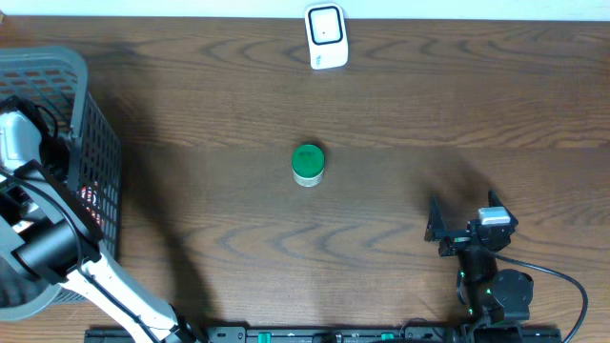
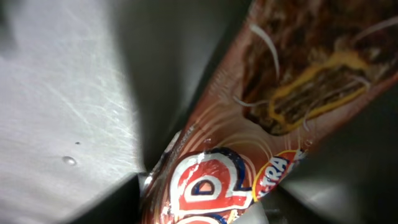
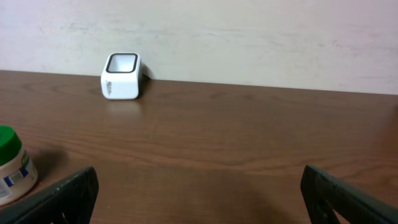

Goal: Scan the item barcode
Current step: 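Reach left gripper into basket and grasp the red chocolate bar, then place red chocolate bar right of the jar, open left gripper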

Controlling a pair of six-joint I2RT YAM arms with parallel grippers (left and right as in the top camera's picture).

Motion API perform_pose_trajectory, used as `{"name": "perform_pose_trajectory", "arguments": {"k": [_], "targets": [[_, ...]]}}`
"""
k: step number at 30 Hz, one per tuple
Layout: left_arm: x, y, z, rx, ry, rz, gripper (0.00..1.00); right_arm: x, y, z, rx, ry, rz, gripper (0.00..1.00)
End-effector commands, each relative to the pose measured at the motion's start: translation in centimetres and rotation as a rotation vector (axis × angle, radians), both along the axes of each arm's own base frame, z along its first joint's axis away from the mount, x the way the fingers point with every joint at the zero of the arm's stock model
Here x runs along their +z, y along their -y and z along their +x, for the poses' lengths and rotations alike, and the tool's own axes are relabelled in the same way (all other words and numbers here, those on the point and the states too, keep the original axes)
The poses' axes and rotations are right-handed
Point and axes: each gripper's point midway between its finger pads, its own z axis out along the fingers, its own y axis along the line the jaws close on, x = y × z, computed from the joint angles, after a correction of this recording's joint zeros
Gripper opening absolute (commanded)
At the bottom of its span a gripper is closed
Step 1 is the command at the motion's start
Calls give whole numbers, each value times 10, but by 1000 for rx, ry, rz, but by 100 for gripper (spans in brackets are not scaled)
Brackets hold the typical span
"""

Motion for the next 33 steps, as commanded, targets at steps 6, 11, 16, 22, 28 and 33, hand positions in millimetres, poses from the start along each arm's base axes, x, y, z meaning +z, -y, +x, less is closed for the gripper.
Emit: {"name": "perform_pose_trajectory", "arguments": {"k": [6, 11, 16, 22, 28, 33], "targets": [[-10, 7, -31, 128, -145, -12, 7, -1, -3, 0, 9, -2, 14, 99], [77, -5, -17, 159, 5, 91, 8, -1, -3, 0, 9, -2, 14, 99], [215, -9, -11, 287, 343, 292, 7, -1, -3, 0, 9, -2, 14, 99], [361, 62, -28, 303, 886, 273, 7, -1, -3, 0, 9, -2, 14, 99], [427, 213, -38, -65, 1193, -61, 7, -1, -3, 0, 9, -2, 14, 99], [402, 337, -23, -445, 1140, -317, 8, -1, -3, 0, 9, -2, 14, 99]]}}
